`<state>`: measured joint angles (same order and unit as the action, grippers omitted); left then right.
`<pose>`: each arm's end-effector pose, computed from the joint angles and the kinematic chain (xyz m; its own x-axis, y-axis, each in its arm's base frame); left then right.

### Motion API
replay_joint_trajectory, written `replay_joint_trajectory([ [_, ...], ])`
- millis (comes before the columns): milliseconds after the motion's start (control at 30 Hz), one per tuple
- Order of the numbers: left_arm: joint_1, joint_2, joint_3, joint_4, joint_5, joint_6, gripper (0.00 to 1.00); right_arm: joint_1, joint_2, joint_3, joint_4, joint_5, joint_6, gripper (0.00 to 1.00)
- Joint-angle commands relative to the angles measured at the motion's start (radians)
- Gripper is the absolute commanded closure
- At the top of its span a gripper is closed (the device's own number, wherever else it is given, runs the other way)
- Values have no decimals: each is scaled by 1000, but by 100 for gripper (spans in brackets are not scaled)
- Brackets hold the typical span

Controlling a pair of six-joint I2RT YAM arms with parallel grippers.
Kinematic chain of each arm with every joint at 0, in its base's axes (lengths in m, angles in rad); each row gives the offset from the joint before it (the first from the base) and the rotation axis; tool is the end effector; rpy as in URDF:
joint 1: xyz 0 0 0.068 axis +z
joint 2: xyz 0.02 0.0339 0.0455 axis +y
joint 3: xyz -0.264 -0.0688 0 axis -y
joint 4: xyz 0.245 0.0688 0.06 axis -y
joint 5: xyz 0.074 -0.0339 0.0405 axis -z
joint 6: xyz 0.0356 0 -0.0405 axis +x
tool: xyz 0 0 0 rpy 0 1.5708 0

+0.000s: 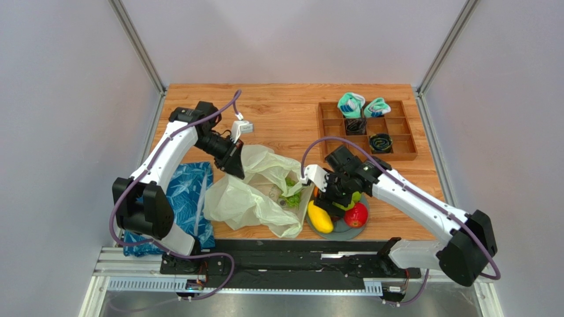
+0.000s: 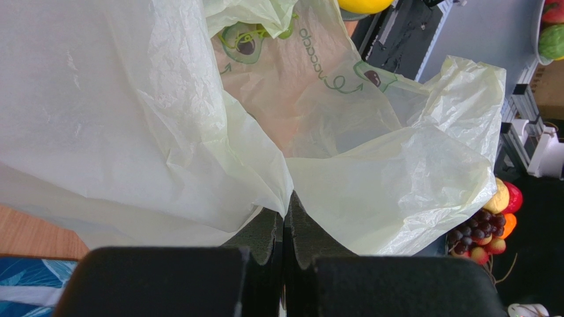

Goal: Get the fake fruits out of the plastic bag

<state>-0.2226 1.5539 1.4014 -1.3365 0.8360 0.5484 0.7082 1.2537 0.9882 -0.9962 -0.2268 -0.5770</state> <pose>0.2622 -0.0864 0.3020 -0.7215 0.5217 -0.4552 0.6835 0.4319 -0.5885 0.1641 0.1511 0.2544 -0.2323 -0.8988 -0.3718 -0.9694 0.2450 0.0136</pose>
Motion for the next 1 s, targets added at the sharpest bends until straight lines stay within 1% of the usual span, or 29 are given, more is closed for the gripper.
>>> replay_joint_trajectory([
  [0, -1, -2, -5, -21, 9, 34, 100, 117, -135, -51, -41, 9, -67, 54],
  [33, -1, 1, -7, -29, 9, 39, 100, 169, -181, -74, -39, 14, -98, 54],
  [167, -1, 8, -24, -43, 5, 56, 100, 299, -316, -224, -22, 9, -182, 53],
  [267, -1, 14, -35, -59, 6, 73, 100, 396, -382, -296, 7, 61, -205, 52],
  [333, -1, 17, -39, -70, 6, 85, 100, 421, -390, -322, 27, 109, -221, 52],
  [500, -1, 20, -39, -70, 12, 85, 100, 424, -382, -374, 132, 207, -296, 50],
  [600, -1, 15, -39, -73, 21, 84, 100, 427, -355, -384, 157, 221, -329, 49],
  [700, -1, 14, -45, -72, 26, 88, 100, 433, -350, -381, 148, 205, -333, 42],
  [733, -1, 14, -48, -73, 23, 88, 100, 438, -352, -378, 143, 201, -333, 38],
  [800, -1, 14, -56, -73, 32, 94, 100, 441, -359, -372, 113, 181, -331, 34],
  [833, -1, 14, -56, -73, 35, 94, 100, 442, -362, -364, 97, 173, -333, 31],
  [933, -1, 20, -59, -73, 41, 101, 100, 442, -379, -356, 50, 152, -337, 8],
  [967, -1, 21, -58, -73, 44, 101, 100, 442, -385, -355, 39, 149, -340, 6],
])
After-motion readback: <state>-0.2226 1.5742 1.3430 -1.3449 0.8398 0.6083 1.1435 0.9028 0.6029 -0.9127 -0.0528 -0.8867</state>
